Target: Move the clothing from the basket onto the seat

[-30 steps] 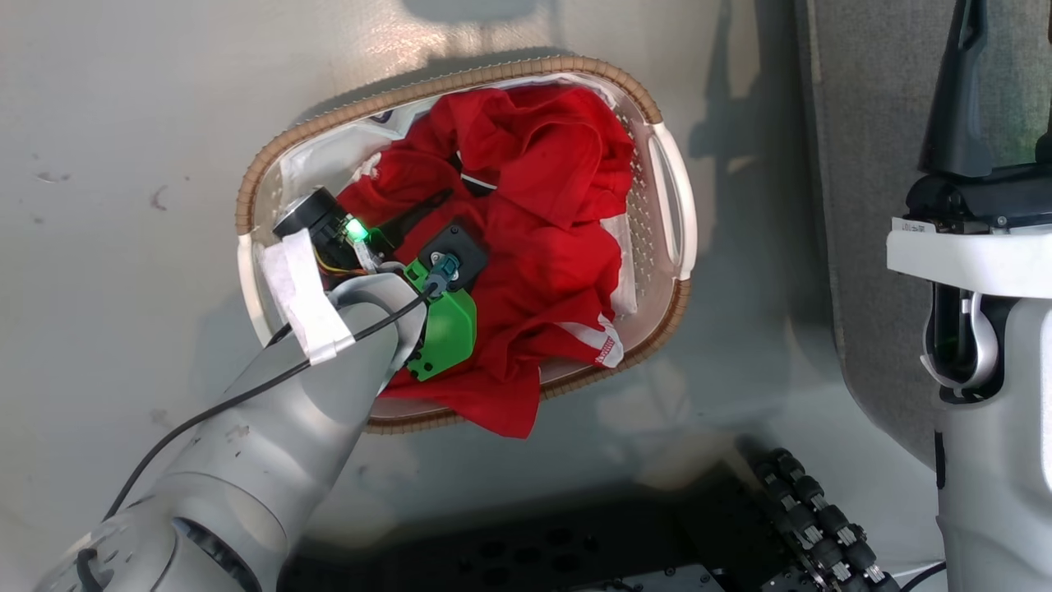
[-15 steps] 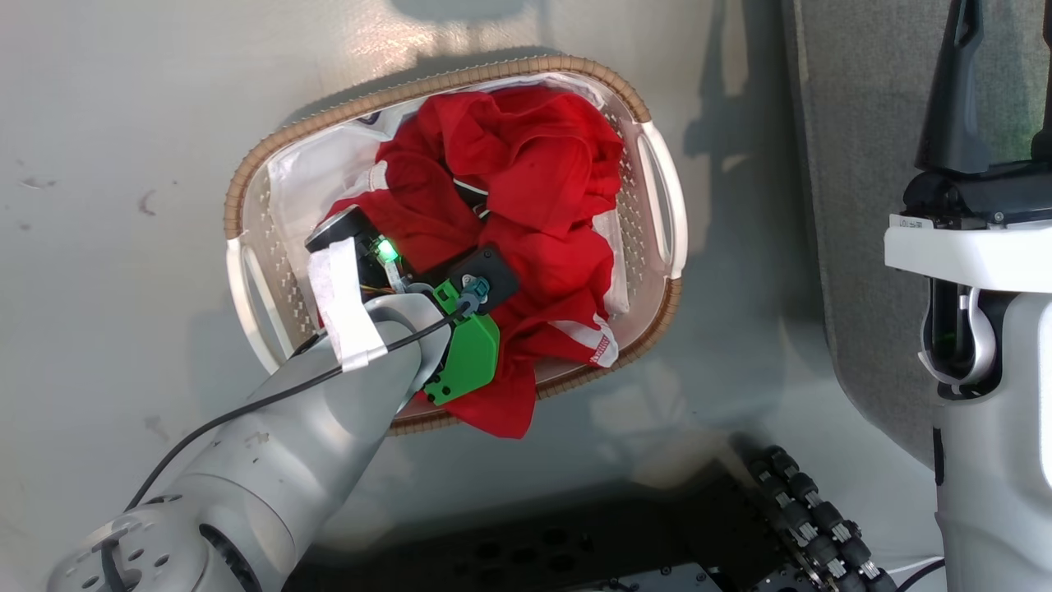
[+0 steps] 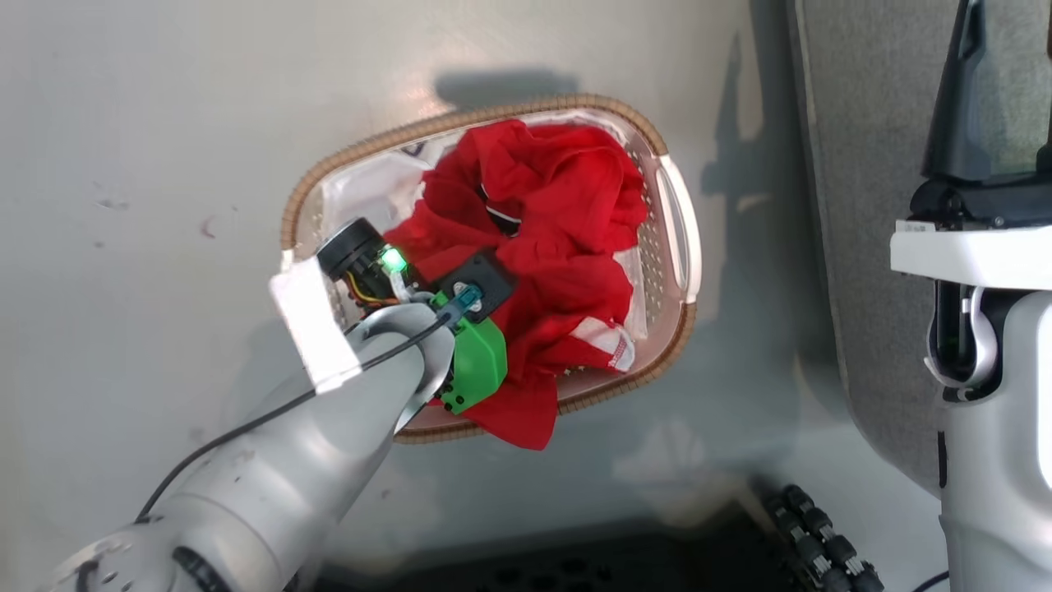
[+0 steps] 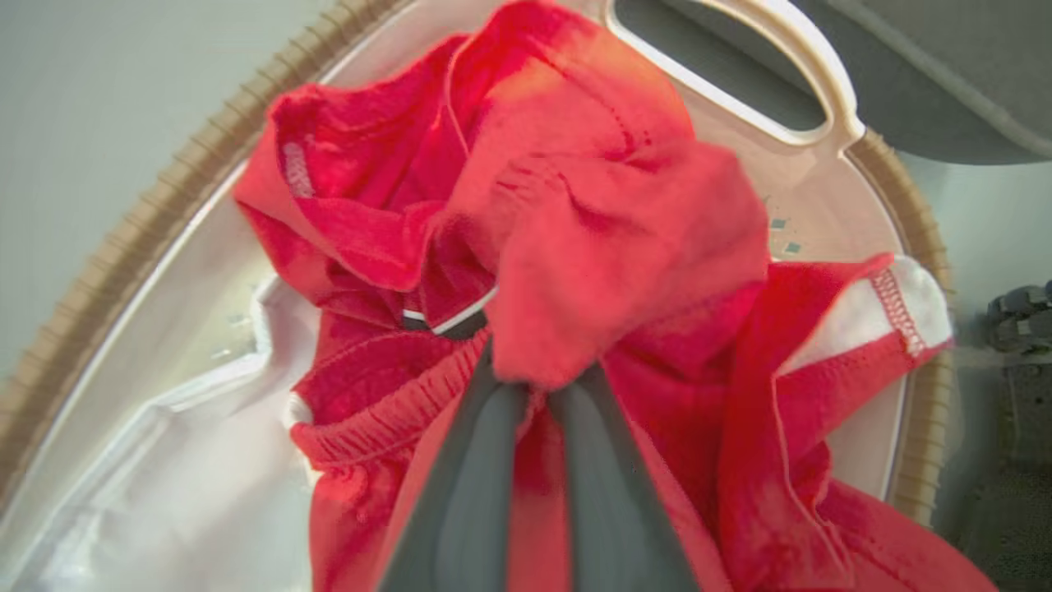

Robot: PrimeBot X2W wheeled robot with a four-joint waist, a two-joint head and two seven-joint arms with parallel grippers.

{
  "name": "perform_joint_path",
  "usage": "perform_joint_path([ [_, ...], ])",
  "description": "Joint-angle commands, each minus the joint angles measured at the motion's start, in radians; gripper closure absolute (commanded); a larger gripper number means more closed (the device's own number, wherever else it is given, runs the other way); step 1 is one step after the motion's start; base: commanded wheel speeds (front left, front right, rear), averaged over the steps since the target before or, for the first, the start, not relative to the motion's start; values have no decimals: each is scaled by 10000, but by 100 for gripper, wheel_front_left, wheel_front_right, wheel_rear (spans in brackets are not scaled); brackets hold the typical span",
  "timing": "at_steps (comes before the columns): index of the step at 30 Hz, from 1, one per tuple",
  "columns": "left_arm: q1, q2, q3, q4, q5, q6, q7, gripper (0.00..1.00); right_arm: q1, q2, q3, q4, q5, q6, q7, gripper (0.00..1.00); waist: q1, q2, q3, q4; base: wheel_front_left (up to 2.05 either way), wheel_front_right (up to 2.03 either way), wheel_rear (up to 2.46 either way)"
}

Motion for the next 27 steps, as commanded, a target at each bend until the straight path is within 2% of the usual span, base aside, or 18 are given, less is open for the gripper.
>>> perform_joint_path([
  [1, 360, 211, 202, -279, 147, 39, -31, 100, 199, -33, -40, 99, -102, -6, -49, 0, 0, 35, -693, 335, 0, 0, 0],
  [15, 1511, 1108, 1743, -2659, 862, 72, -37, 100, 1578, -33, -126, 1017, -372, -8, -49, 0, 0, 35, -3994, 881, 0, 0, 0],
  [27, 327, 2043, 2086, -3572, 761, -39, -36, 100, 3027, -31, 42, 1718, -357, -8, -49, 0, 0, 35, -6581, 920, 0, 0, 0],
])
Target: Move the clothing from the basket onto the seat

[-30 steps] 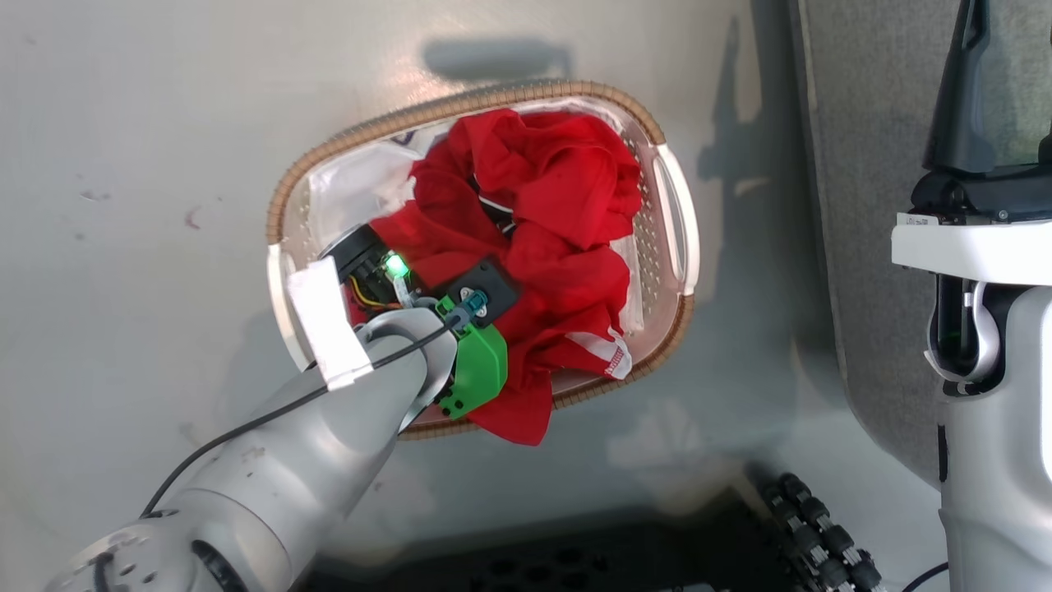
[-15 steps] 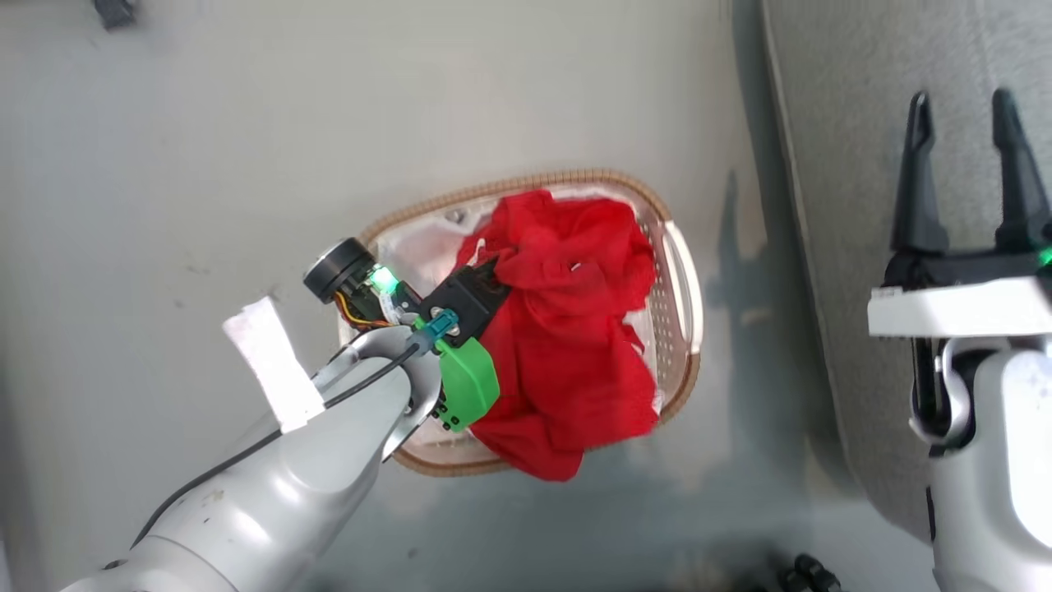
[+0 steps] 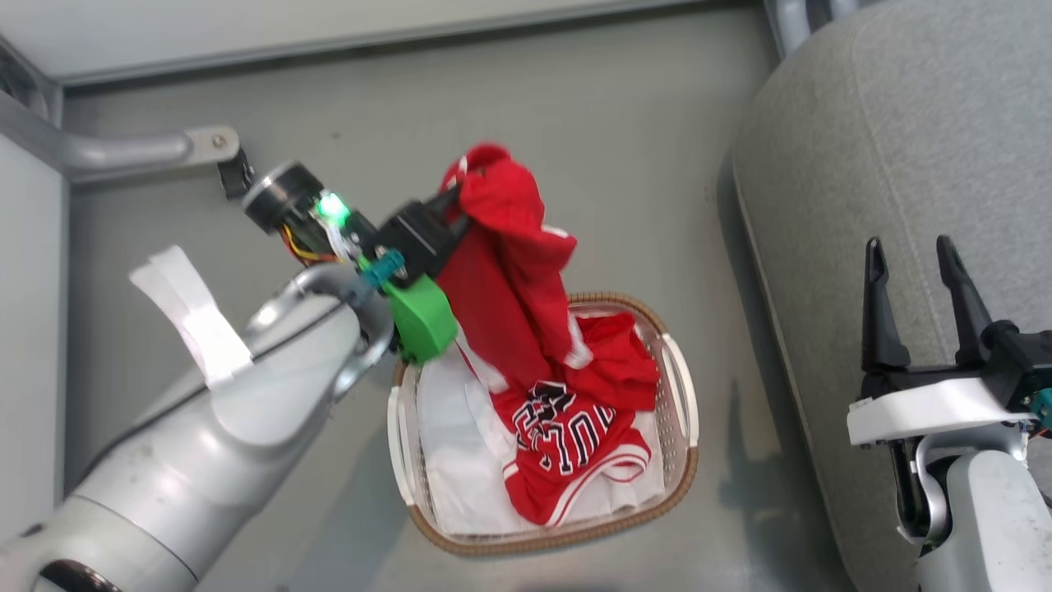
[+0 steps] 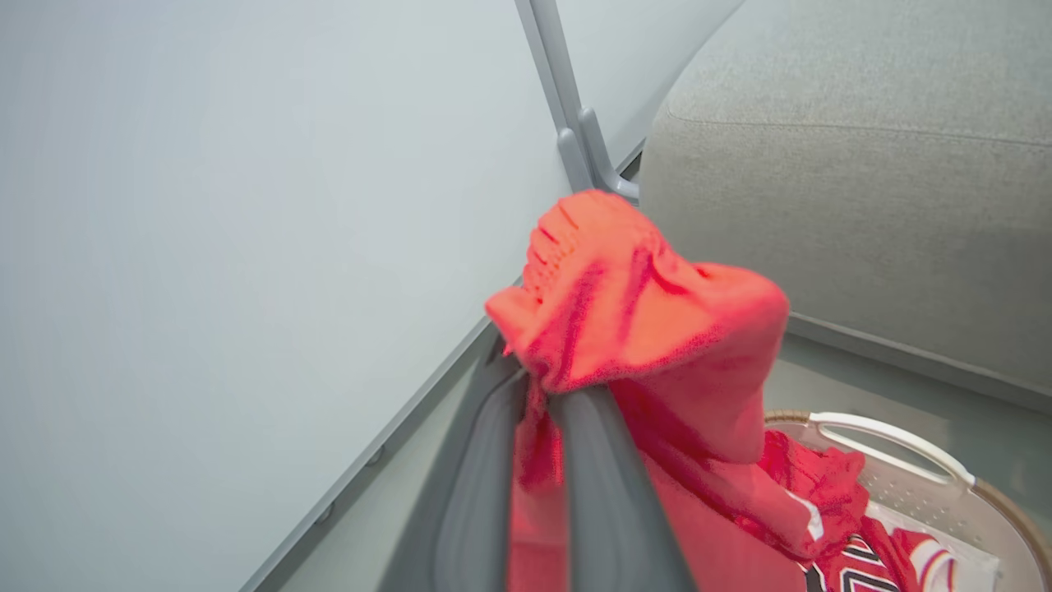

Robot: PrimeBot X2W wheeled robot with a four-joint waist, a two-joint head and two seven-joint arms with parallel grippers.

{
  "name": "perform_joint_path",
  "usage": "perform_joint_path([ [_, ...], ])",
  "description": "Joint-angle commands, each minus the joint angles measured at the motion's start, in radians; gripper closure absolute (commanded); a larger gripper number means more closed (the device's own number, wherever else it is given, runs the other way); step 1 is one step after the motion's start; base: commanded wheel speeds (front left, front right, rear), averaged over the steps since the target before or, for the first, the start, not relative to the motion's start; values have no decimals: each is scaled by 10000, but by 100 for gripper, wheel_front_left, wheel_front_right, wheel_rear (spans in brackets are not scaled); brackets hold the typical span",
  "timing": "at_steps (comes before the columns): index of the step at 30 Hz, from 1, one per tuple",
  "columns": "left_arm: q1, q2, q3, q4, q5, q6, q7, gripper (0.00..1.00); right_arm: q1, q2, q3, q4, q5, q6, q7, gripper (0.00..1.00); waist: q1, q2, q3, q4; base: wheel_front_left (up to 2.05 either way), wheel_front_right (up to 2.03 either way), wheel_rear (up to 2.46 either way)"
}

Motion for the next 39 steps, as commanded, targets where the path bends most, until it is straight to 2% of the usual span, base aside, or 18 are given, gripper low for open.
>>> perform_joint_path([
  [1, -268, 162, 137, -99, -208, -36, -34, 100, 222, -33, 42, 71, -2, -10, -49, 0, 1, 35, -1472, 118, 0, 0, 0],
  [9, -1850, 699, 735, -938, -905, -38, 468, 100, 521, -35, 207, 236, 129, -10, -49, 0, 1, 35, -2180, -99, 0, 0, 0],
  [15, -2576, 919, 1006, -998, -1124, -39, 961, 100, 529, -32, 596, 196, 155, -8, -49, 0, 1, 35, -2413, -258, 0, 0, 0],
  [18, -2777, 880, 1052, -1071, -1101, 74, 982, 100, 379, -30, 1265, 177, 298, -8, -49, 0, 1, 35, -2507, -284, 0, 0, 0],
  [29, -2739, 438, 806, -1721, -1183, 286, 1198, 100, -452, -38, 4828, 703, 999, -10, -49, 0, 1, 35, -3024, -3, 0, 0, 0],
  [39, -2844, 87, 557, -2149, -1181, 369, 1348, 100, -2469, -32, 6075, 2404, 1836, -10, -49, 0, 1, 35, -3099, 332, 0, 0, 0],
])
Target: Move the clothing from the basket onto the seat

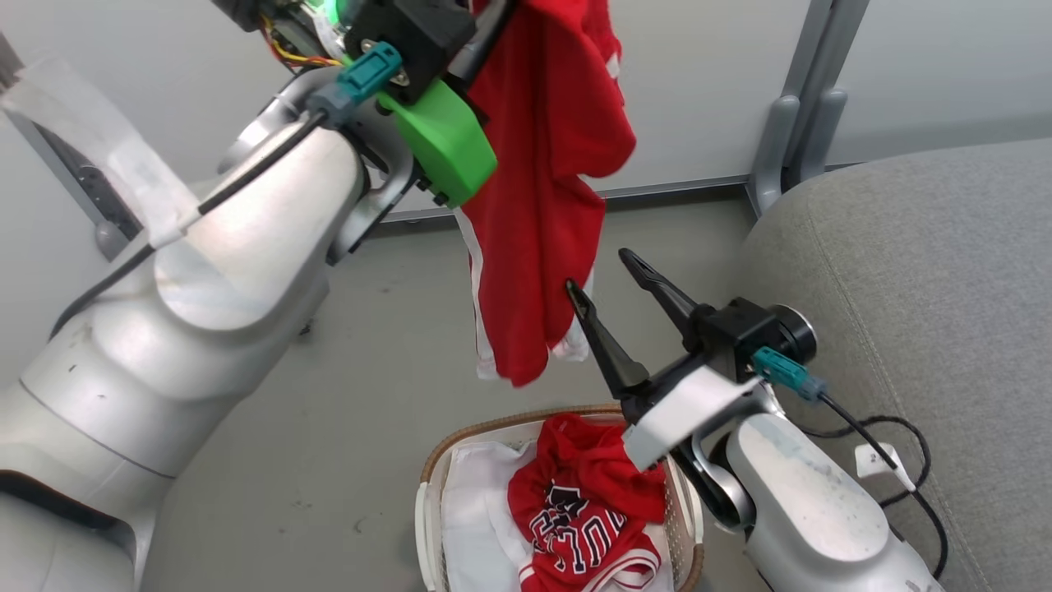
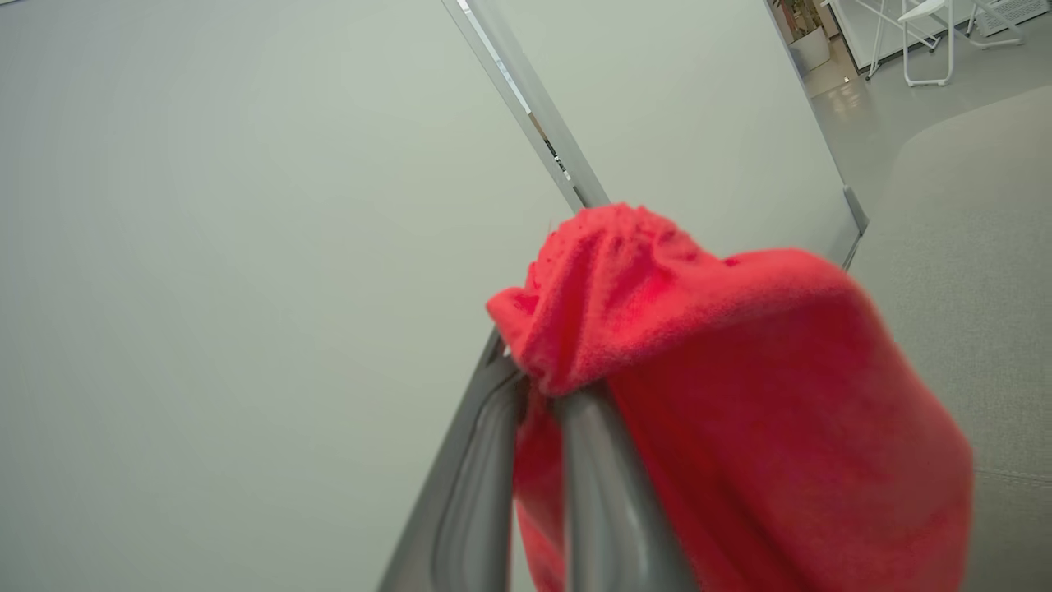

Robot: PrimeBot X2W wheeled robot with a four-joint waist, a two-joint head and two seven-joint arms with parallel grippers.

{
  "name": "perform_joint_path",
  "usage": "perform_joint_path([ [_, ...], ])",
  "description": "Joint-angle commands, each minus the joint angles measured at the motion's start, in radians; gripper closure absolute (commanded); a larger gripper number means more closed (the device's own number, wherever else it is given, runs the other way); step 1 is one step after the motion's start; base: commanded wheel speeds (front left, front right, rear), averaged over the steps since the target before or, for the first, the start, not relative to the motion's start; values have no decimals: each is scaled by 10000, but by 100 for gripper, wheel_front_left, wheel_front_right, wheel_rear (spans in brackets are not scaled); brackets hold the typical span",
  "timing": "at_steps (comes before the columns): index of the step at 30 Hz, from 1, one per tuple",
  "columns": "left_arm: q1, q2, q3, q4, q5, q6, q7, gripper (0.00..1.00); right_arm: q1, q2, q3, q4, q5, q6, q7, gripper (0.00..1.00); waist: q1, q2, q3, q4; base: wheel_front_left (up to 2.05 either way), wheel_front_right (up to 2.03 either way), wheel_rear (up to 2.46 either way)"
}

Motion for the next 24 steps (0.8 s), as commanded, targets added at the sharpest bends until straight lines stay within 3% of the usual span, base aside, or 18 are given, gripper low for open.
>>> perform_joint_path([
  [1, -144, -90, -63, -35, -56, 34, 14, 100, -254, -31, 182, 200, 236, -10, -46, 0, 1, 35, -8, 107, 0, 0, 0],
  [10, 22, -360, -398, -184, -183, -73, 32, 100, -1065, -33, 1130, 346, 1338, -10, -46, 0, 1, 35, -118, 354, 0, 0, 0],
  [20, 309, -578, -538, -340, -459, -93, 50, 100, -1442, -27, 510, 356, 994, -10, -46, 2, 1, 35, -267, 462, 0, 0, 0],
  [21, 333, -585, -545, -346, -488, -90, 43, 100, -1468, -28, 455, 401, 911, -9, -46, 42, 1, 35, -276, 469, 0, 0, 0],
  [23, 446, -577, -582, -334, -539, -95, 32, 100, -1489, -31, 347, 433, 769, -10, -47, 80, 1, 35, -286, 478, 0, 0, 0],
  [24, 504, -555, -589, -311, -578, -91, 34, 100, -1476, -31, 335, 430, 732, -10, -46, 85, 1, 35, -288, 479, 0, 0, 0],
])
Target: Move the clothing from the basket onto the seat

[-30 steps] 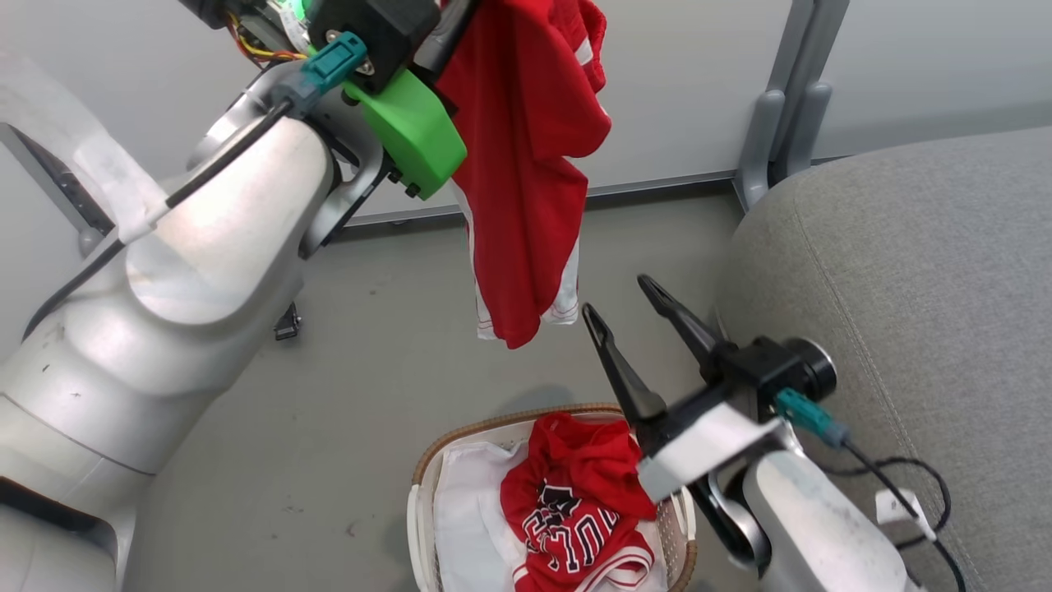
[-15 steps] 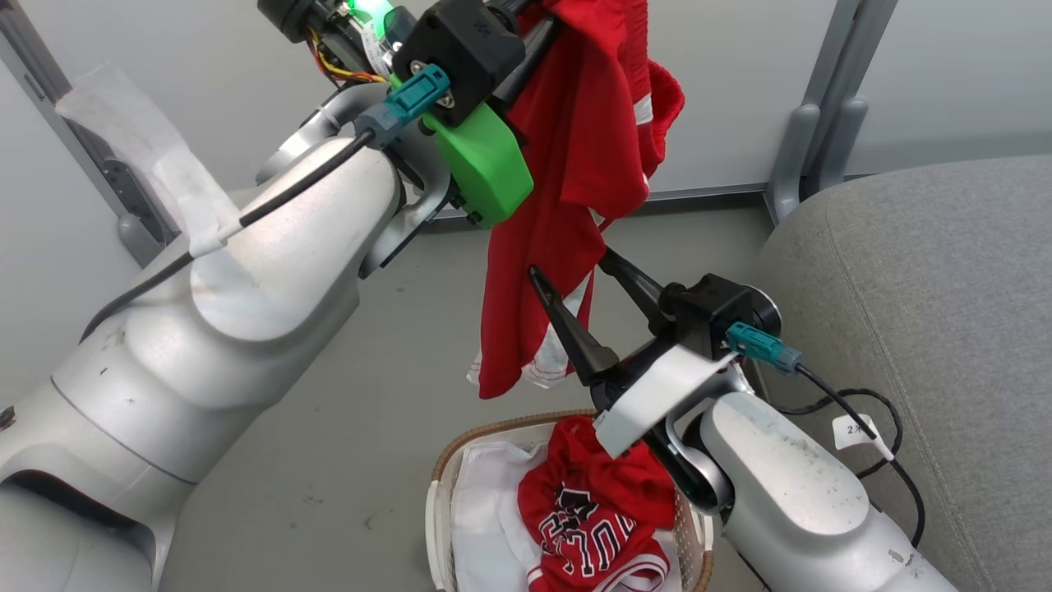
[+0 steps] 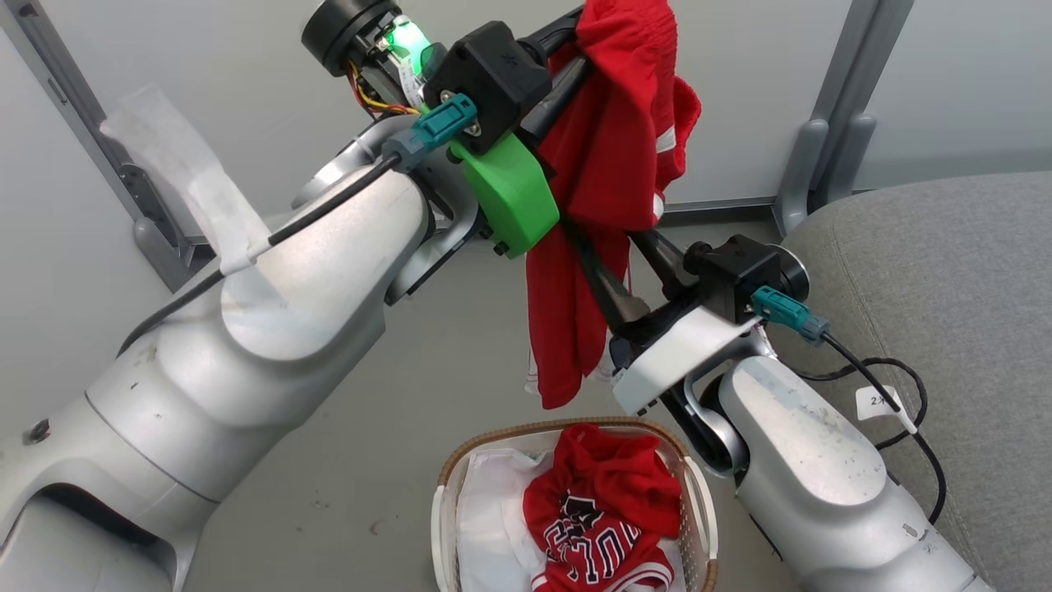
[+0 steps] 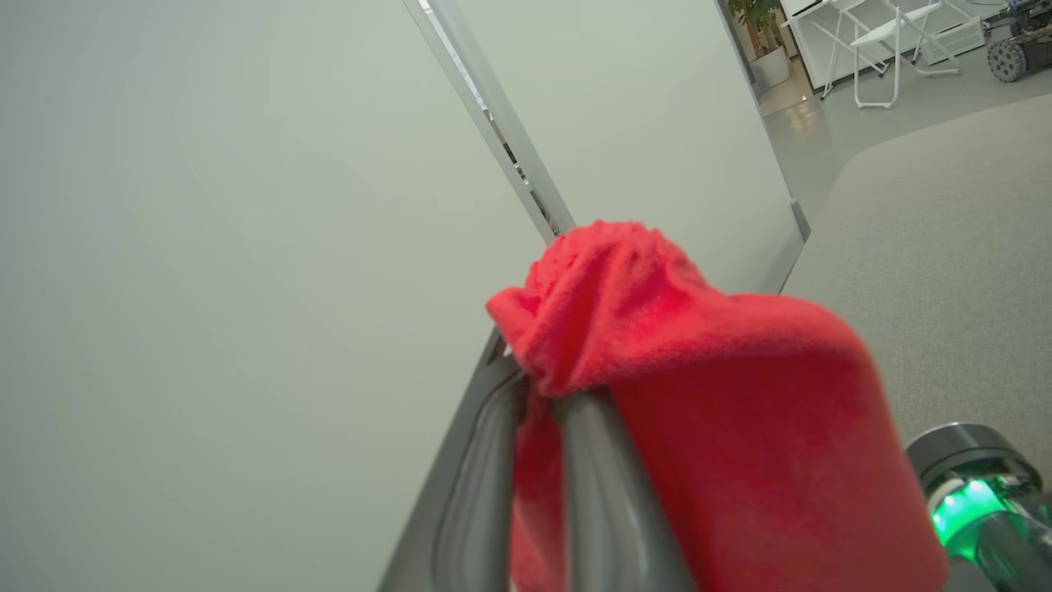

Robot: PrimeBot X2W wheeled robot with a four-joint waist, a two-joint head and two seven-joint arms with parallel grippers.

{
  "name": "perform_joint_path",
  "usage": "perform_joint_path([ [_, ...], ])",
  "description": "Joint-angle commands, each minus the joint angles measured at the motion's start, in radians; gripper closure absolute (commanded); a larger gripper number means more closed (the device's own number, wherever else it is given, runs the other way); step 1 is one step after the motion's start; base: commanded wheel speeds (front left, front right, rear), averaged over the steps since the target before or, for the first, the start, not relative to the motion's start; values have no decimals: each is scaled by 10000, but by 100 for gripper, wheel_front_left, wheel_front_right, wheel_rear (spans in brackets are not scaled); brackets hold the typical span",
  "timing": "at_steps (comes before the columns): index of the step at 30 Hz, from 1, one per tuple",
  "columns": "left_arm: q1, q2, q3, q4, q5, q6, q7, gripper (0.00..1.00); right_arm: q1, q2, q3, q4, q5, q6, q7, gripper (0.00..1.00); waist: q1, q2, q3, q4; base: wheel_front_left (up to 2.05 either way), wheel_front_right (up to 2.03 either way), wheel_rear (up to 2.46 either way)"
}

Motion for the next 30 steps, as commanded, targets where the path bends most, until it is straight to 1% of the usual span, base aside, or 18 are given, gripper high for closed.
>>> perform_joint_path([
  [1, 266, 57, -5, 49, -77, 38, -17, 100, -66, -33, -36, 8, -80, -9, -46, 100, 1, 35, 0, -3, 0, 0, 0],
  [6, 705, 211, 47, 305, -339, 134, -123, 100, 105, -33, -191, -24, -243, -10, -47, 100, 1, 35, 21, -46, 0, 0, 0],
  [12, 1414, 515, 161, 706, -562, 252, -623, 100, 261, -32, -322, -197, -358, -10, -47, 100, 1, 35, 113, -129, 0, 0, 0],
  [14, 1656, 586, 262, 849, -672, 305, -820, 90, 305, -35, -381, -228, -381, -10, -47, 100, 1, 35, 151, -145, 0, 0, 0],
  [16, 1994, 633, 421, 1009, -880, 370, -1021, 38, 315, -33, -481, -293, -445, -10, -47, 100, 1, 35, 189, -154, 0, 0, 0],
  [17, 2128, 656, 463, 1084, -946, 364, -1081, 17, 330, -33, -527, -325, -439, -10, -47, 100, 1, 35, 201, -156, 0, 0, 0],
  [18, 2252, 675, 513, 1160, -1001, 369, -1139, 10, 349, -33, -567, -358, -460, -10, -47, 100, 1, 35, 212, -156, 0, 0, 0],
  [19, 2402, 700, 587, 1241, -1066, 368, -1200, 0, 368, -32, -603, -392, -491, -10, -47, 100, 1, 35, 227, -157, 0, 0, 0],
  [26, 3595, 601, 1195, 1501, -1390, 411, -1425, 0, 557, -33, -1022, -544, -727, -10, -47, 100, 1, 35, 352, -142, 0, 0, 0],
  [30, 4536, 450, 1698, 1059, -1105, 320, -1420, 0, 632, -33, -1366, -572, -897, -10, -47, 100, 1, 35, 451, -137, 0, 0, 0],
])
